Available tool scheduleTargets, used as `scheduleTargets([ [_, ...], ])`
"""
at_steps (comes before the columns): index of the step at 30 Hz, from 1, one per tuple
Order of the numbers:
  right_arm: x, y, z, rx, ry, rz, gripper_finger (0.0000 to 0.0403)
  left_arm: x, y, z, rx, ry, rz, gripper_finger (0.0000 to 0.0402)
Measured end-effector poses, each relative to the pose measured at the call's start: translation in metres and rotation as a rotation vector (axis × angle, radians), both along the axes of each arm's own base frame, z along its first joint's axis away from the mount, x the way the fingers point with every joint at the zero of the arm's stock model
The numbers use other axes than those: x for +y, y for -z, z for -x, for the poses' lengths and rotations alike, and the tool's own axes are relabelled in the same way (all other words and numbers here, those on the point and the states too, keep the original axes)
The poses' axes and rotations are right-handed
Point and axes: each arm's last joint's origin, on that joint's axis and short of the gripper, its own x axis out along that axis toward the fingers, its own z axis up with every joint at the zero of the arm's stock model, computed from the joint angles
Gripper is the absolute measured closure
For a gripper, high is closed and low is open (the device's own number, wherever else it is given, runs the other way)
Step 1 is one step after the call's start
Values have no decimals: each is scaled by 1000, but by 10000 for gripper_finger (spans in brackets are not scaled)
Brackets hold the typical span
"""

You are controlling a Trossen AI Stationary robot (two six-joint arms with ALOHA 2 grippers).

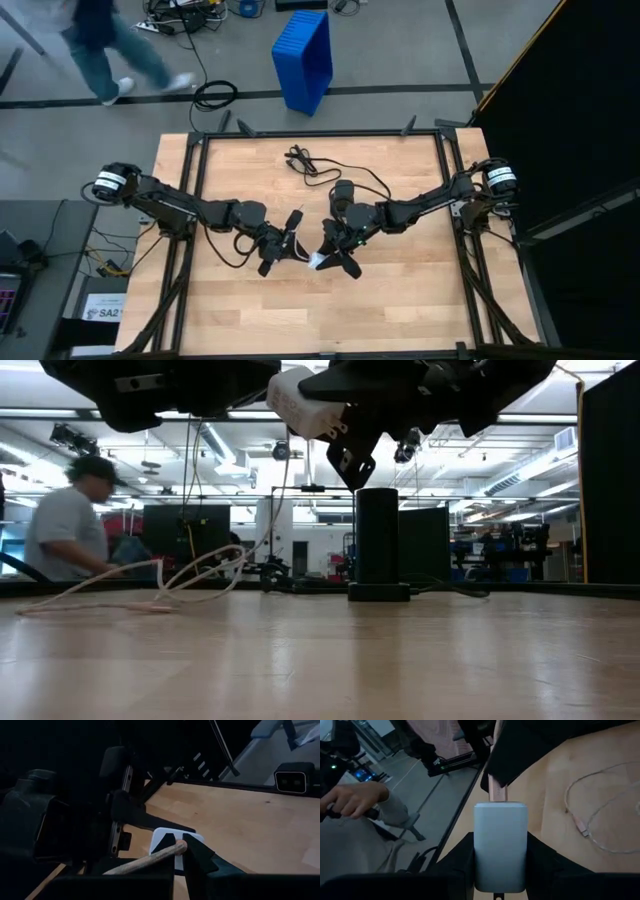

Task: Insert USB
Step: Insert the pink USB cable into the white charger adapter

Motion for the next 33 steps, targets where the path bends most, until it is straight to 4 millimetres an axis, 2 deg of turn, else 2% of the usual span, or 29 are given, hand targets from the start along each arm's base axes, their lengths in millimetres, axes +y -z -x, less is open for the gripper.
scheduleTargets([
  [17,-2,-1,-1,-13,-8,-4,317,0,1,0,13,-25,4,395],
  [23,-6,4,1,53,57,51,317,4,4,-2,49,-189,44,349],
  [33,-11,10,2,91,165,142,317,9,3,-3,54,-359,89,267],
])
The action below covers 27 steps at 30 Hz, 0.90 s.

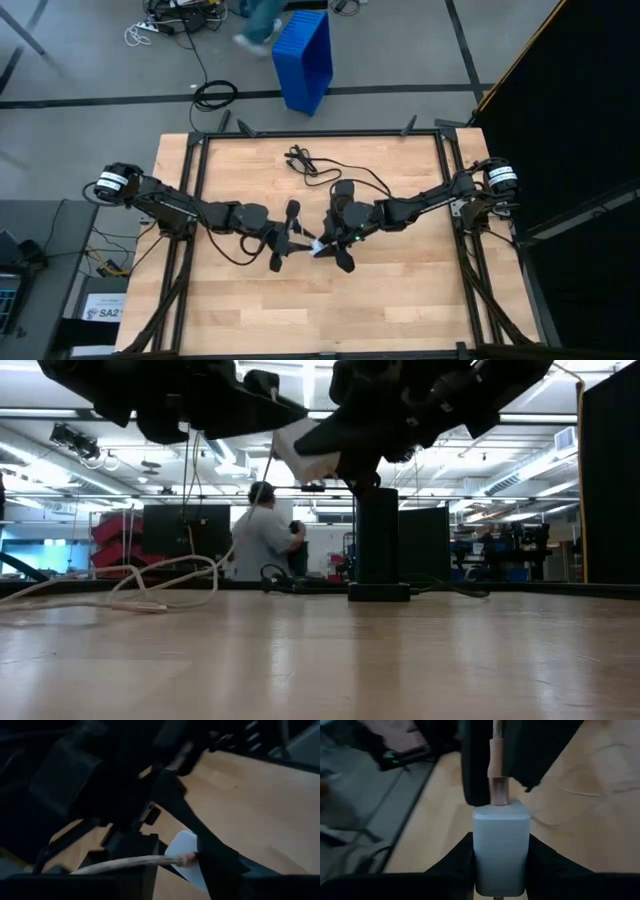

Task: Insert USB
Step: Insert the pink USB cable into the white charger adapter, then insert the white charger adapter into the black outlet

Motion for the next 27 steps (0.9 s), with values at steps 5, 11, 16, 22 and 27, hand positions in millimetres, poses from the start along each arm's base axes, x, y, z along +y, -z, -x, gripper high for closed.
scheduleTargets([
  [5,-5,-2,-1,0,85,51,317,4,0,4,54,-90,-21,241],
  [11,-6,-4,-1,-21,87,115,317,6,-6,11,70,-147,0,224],
  [16,-5,-5,-1,-42,78,240,317,6,-6,11,74,-158,23,222],
  [22,-5,-8,-3,-31,66,277,317,6,-6,11,73,-162,27,222],
  [27,-8,-12,-6,1,-6,163,317,6,-7,11,65,-121,19,222],
])
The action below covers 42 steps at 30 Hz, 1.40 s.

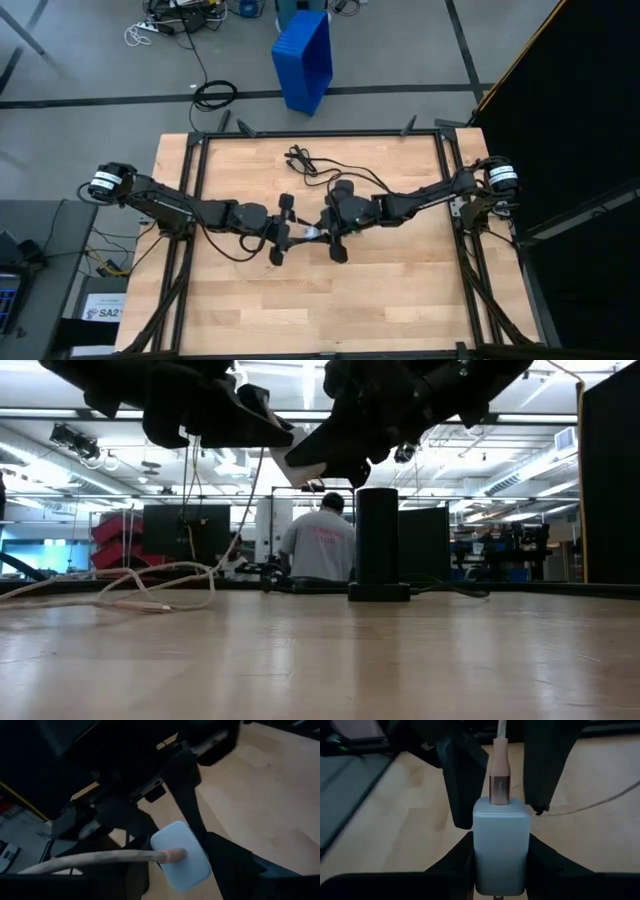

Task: Insert USB
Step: Insert the white charger adapter into the black outlet

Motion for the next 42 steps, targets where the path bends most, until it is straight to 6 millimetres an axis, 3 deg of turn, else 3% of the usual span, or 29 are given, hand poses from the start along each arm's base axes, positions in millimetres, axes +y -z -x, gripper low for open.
scheduleTargets([
  [10,-12,-6,-3,52,-132,-233,317,-7,0,-4,-43,99,-5,209],
  [22,-12,-5,-2,74,-190,-293,317,-13,15,-14,-50,150,-132,157],
  [34,-12,-5,-1,96,-181,-309,317,-14,18,-19,-96,174,-182,157],
  [42,-11,-4,0,101,-176,-311,317,-16,17,-19,-110,205,-185,178],
])
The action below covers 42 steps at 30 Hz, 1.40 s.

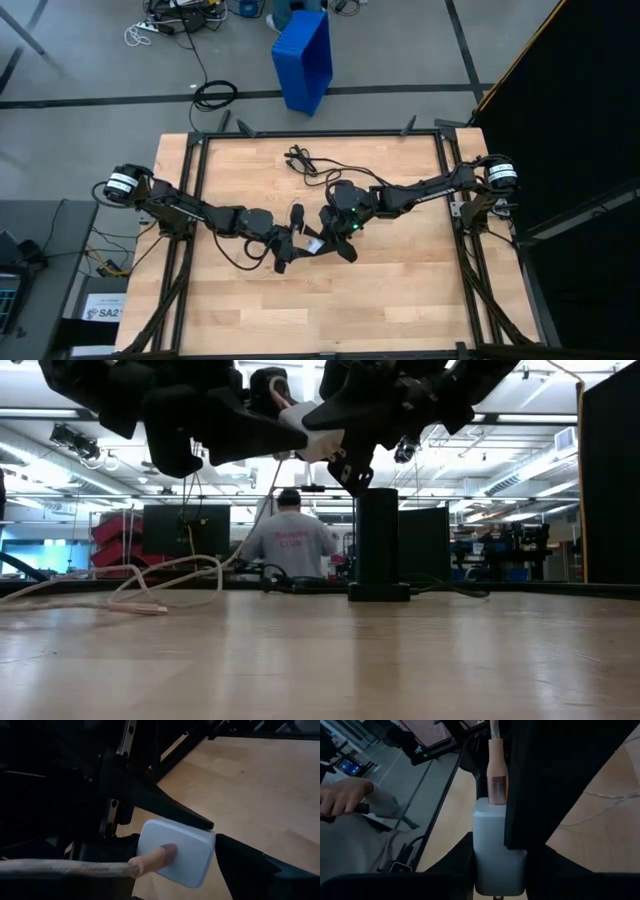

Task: Insert USB
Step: Insert the white charger adapter into the black outlet

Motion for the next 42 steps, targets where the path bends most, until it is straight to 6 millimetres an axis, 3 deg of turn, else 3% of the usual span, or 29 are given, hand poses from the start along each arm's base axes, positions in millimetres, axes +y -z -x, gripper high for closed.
scheduleTargets([
  [12,0,-1,0,1,8,0,317,-1,-2,0,-20,5,2,177],
  [19,0,0,0,2,19,7,317,-1,-1,0,-13,6,-1,210],
  [26,-3,0,-1,-13,51,32,252,1,-3,-1,-30,-50,-54,231],
  [30,-4,-1,-1,-12,41,20,238,2,-4,-1,-38,-86,-58,232],
  [42,-23,-42,21,-98,119,110,253,4,-7,3,-9,-132,-78,233],
])
